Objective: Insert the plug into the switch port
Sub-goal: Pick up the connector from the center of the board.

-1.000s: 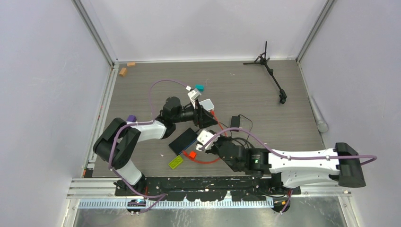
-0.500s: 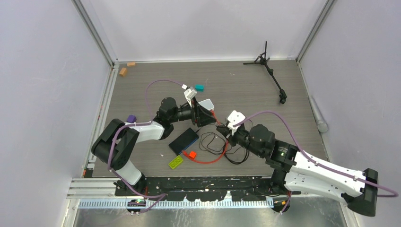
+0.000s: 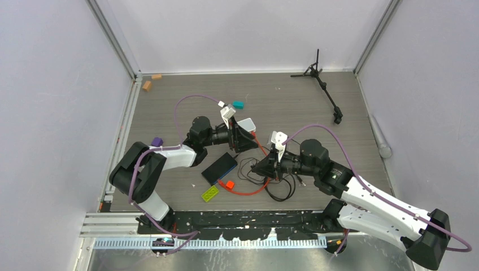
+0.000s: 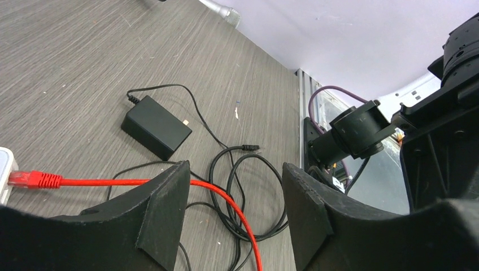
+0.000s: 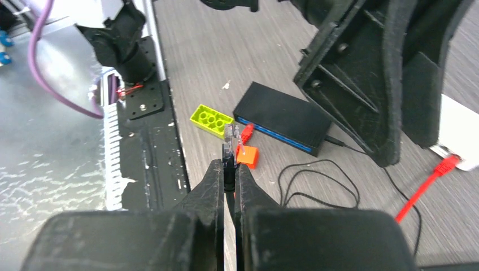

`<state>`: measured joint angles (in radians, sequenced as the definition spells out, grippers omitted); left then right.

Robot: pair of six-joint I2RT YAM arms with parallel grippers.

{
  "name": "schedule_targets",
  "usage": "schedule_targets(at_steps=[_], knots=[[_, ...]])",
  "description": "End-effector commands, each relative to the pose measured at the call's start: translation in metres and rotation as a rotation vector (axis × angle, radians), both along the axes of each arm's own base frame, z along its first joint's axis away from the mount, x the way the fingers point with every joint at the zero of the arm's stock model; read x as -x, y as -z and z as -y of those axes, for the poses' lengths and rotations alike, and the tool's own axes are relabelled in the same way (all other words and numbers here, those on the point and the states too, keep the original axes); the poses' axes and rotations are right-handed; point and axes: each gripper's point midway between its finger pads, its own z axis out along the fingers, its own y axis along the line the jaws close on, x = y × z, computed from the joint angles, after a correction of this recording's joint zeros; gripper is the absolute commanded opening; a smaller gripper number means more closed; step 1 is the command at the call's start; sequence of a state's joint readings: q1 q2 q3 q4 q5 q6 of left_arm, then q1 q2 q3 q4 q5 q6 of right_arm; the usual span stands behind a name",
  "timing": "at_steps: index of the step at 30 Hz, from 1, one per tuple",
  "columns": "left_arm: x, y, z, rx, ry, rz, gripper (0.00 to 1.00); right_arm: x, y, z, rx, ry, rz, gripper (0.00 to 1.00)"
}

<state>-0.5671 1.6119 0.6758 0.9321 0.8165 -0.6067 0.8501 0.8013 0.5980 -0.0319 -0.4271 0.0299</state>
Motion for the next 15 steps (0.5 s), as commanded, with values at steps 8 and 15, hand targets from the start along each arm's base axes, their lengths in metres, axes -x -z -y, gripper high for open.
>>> schedule_targets(at_steps=[8, 15], knots=[[0.004, -0.022, 0.002, 0.054, 0.051, 0.084, 0.61, 0.022, -0.031, -0.007, -0.071, -0.149, 0.027, 0.0], [-0.018, -0.011, -0.005, -0.01, -0.081, 0.021, 0.59, -0.024, -0.019, 0.016, 0.044, 0.13, 0.096, 0.0]])
